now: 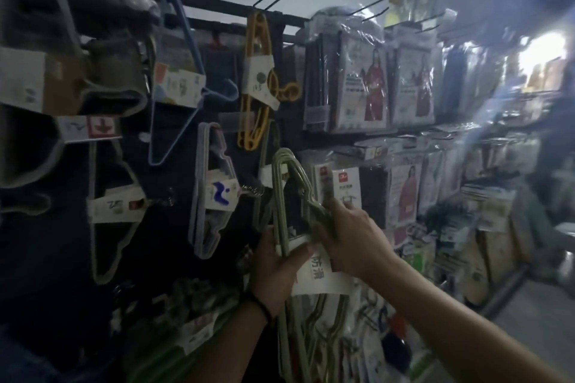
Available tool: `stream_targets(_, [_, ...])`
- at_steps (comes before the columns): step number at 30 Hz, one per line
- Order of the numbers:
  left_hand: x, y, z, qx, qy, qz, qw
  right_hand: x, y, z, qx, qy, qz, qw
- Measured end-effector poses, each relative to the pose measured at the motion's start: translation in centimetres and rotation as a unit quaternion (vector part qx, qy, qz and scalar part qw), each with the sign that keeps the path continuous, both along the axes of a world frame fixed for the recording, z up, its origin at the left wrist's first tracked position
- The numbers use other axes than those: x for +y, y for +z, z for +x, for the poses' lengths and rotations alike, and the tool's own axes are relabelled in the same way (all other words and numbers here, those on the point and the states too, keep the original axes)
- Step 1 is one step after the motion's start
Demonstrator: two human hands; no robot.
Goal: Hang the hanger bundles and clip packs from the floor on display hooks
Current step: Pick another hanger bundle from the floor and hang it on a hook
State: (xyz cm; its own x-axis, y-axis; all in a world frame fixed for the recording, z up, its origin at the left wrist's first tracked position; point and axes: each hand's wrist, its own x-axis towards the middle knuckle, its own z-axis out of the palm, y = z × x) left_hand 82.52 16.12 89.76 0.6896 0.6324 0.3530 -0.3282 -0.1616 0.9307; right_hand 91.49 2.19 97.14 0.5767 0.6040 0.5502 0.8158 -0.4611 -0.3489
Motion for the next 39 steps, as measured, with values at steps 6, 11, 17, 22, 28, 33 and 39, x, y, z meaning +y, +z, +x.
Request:
stream_targets(6, [2.6,3.3,4.8,0.018,-0.012,0.091,0.996,4.0,0.3,6.3,-0.045,-0.03,0.045,0.998])
stream_targets(11, [4.8,5.8,8.8,0.022,-0.045,0.047,0.998,6.9,-1.1,12.2,-0.017,0.034,0.031,0.999])
stream_targets(17, [9.1,5.6,13.5,0.09,0.147,0.058,0.983,8.7,-0.6,21.4,-0.008,0.104,0.12,0.987])
stream_targets(22, [12.4,6.7,15.1,0.064,0.247,0.269,0.929,10.4,0.7,27.8,-0.034,0.137,0.077,0.987])
stream_targets(28, [13.8,9.0,14.9,0.071,0.237,0.347,0.904,13.5,1.8,31.0,-0.1,0.19,0.079,0.973])
stream_targets(33, [13.7,10.9,14.8,0.087,0.218,0.469,0.852,13.9,1.5,31.4,-0.129,0.209,0.105,0.964])
stream_targets(39, [15.2,11.8,15.1,0.093,0.224,0.51,0.825,13.0,2.8,31.1,-0.136,0.192,0.143,0.961])
